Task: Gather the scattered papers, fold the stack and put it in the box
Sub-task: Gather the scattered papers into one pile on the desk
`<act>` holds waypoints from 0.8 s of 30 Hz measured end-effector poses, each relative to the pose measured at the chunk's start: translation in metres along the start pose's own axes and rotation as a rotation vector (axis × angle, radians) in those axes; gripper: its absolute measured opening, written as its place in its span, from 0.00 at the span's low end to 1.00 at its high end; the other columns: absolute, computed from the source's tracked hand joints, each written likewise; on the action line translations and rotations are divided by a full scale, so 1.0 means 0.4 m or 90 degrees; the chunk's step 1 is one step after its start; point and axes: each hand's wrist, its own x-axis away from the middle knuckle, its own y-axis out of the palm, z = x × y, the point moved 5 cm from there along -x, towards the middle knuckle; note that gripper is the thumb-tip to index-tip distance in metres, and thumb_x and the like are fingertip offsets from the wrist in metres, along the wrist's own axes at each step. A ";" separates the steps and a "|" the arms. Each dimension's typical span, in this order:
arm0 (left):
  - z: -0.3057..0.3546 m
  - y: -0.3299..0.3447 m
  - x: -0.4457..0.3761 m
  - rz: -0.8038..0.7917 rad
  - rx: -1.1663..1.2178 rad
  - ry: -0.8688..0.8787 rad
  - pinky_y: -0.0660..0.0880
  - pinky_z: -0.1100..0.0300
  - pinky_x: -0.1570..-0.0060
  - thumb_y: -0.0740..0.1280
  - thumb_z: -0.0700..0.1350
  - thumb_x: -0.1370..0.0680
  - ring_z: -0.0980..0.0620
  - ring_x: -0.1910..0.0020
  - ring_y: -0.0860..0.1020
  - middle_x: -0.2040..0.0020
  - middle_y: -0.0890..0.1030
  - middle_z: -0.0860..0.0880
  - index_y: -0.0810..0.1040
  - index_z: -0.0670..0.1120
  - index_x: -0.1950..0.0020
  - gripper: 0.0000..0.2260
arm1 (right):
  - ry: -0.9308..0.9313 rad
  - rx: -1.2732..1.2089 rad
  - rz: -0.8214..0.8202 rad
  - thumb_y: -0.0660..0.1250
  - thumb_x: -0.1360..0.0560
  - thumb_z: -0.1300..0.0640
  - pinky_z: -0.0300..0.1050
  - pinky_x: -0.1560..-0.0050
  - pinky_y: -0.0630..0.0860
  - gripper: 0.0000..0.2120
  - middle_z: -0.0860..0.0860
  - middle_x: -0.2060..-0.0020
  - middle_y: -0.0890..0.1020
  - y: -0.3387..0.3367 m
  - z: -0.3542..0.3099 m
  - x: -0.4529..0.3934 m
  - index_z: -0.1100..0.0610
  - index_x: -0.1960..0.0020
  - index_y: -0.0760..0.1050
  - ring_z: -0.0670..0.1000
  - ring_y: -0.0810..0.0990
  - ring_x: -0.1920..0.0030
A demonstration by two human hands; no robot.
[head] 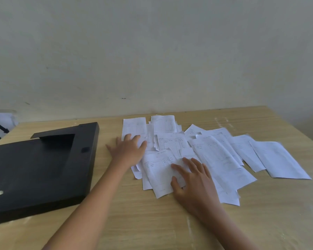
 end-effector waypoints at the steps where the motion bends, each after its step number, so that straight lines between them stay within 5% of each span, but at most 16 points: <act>1: 0.008 0.000 0.022 0.011 0.000 0.013 0.48 0.26 0.26 0.46 0.67 0.18 0.42 0.19 0.57 0.18 0.60 0.54 0.63 0.64 0.21 0.26 | -0.002 0.003 0.002 0.58 0.23 0.41 0.46 0.22 0.50 0.23 0.47 0.25 0.67 -0.001 -0.002 0.001 0.41 0.29 0.72 0.50 0.59 0.23; 7: 0.060 0.035 0.163 0.046 -0.010 0.085 0.52 0.28 0.26 0.51 0.65 0.17 0.45 0.20 0.60 0.20 0.63 0.54 0.65 0.64 0.23 0.23 | -0.015 -0.141 0.002 0.58 0.23 0.38 0.51 0.22 0.57 0.21 0.45 0.26 0.66 -0.017 -0.006 0.010 0.41 0.31 0.72 0.48 0.56 0.22; 11: 0.082 0.046 0.208 0.107 0.052 0.068 0.52 0.33 0.24 0.53 0.66 0.18 0.43 0.18 0.55 0.17 0.58 0.51 0.63 0.65 0.22 0.24 | 0.033 -0.350 0.137 0.60 0.22 0.45 0.43 0.33 0.64 0.15 0.41 0.36 0.72 -0.094 0.020 0.022 0.46 0.39 0.79 0.44 0.63 0.26; 15: 0.079 0.072 0.220 0.065 0.050 0.047 0.43 0.32 0.22 0.51 0.69 0.19 0.39 0.16 0.43 0.14 0.45 0.50 0.51 0.65 0.17 0.30 | 0.042 -0.094 0.120 0.65 0.23 0.59 0.56 0.24 0.61 0.19 0.50 0.27 0.70 -0.118 0.123 0.030 0.48 0.33 0.76 0.53 0.59 0.22; 19: 0.074 0.081 0.199 0.038 -0.005 0.049 0.41 0.29 0.23 0.48 0.70 0.19 0.36 0.16 0.40 0.14 0.46 0.52 0.49 0.64 0.17 0.31 | 0.090 0.066 -0.049 0.59 0.20 0.42 0.56 0.20 0.41 0.25 0.53 0.19 0.55 -0.098 0.217 0.036 0.42 0.23 0.63 0.56 0.45 0.19; 24: 0.115 0.087 0.214 0.035 -0.001 0.108 0.41 0.27 0.24 0.49 0.68 0.18 0.36 0.16 0.44 0.15 0.51 0.56 0.56 0.68 0.20 0.26 | 0.094 0.047 -0.064 0.55 0.20 0.37 0.55 0.21 0.46 0.23 0.50 0.22 0.60 -0.080 0.188 0.022 0.39 0.26 0.64 0.57 0.51 0.21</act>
